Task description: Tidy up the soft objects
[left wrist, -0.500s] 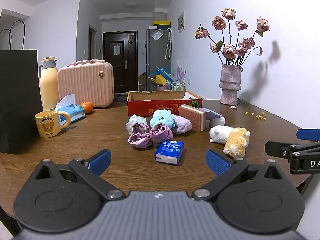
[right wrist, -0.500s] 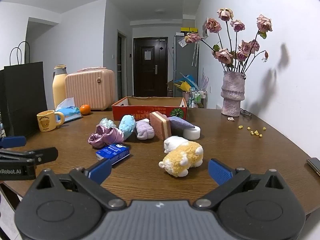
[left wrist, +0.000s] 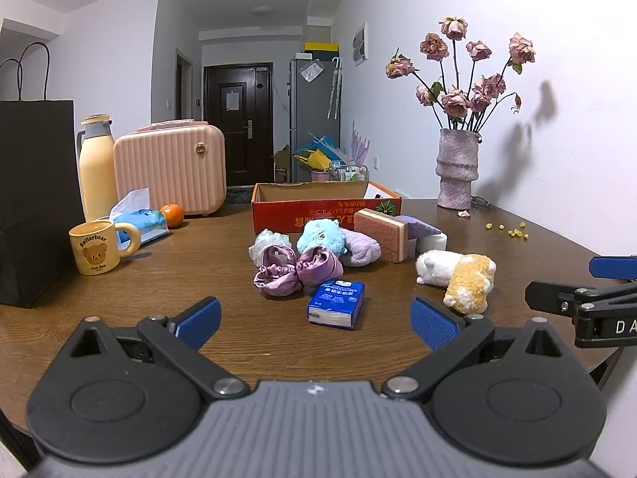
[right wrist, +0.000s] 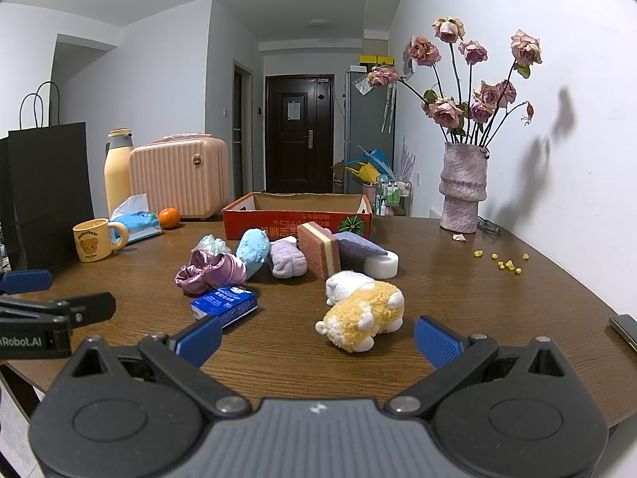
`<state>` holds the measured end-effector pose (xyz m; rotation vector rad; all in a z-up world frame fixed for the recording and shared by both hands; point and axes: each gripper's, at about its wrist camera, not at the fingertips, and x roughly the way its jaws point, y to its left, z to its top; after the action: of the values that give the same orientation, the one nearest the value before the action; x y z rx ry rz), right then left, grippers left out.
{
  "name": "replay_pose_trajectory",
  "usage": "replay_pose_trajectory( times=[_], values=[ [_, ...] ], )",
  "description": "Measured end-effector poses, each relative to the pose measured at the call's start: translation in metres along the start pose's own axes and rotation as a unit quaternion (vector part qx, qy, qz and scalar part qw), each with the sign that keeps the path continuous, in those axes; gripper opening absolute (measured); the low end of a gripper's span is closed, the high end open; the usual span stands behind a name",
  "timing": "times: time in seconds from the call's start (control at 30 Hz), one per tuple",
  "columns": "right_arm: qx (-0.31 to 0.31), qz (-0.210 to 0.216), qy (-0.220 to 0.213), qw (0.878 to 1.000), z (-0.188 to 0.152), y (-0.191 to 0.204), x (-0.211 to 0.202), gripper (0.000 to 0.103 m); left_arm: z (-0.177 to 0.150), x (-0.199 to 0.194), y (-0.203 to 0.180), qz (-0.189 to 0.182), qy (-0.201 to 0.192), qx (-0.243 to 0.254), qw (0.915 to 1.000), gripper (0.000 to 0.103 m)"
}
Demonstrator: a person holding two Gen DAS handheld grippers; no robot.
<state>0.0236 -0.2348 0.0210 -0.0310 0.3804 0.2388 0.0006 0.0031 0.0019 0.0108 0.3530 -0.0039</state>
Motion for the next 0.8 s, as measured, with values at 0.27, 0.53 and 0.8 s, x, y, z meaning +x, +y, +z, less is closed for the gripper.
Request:
replay_pose_trajectory(
  times=[0.27, 0.53, 0.8],
  values=[
    [-0.001, 0.000, -0.001, 1.000, -0.0010, 0.0001, 0.0006, 0.103, 0.0000, -0.0006, -0.0005, 0.000, -0.001, 0.000, 1.0000, 0.103],
    [-0.001, -0.001, -0.001, 1.000, -0.0025, 0.0005, 0.0008, 0.103, 0.0008, -0.0014, -0.0028, 0.001, -0.002, 0.001, 1.0000, 0.103],
    [-0.002, -0.001, -0.002, 1.000, 0.0000, 0.0002, -0.0006, 0.103, 0.0008, -0.0016, -0.0030, 0.001, -0.002, 0.001, 1.0000, 0.103]
  ],
)
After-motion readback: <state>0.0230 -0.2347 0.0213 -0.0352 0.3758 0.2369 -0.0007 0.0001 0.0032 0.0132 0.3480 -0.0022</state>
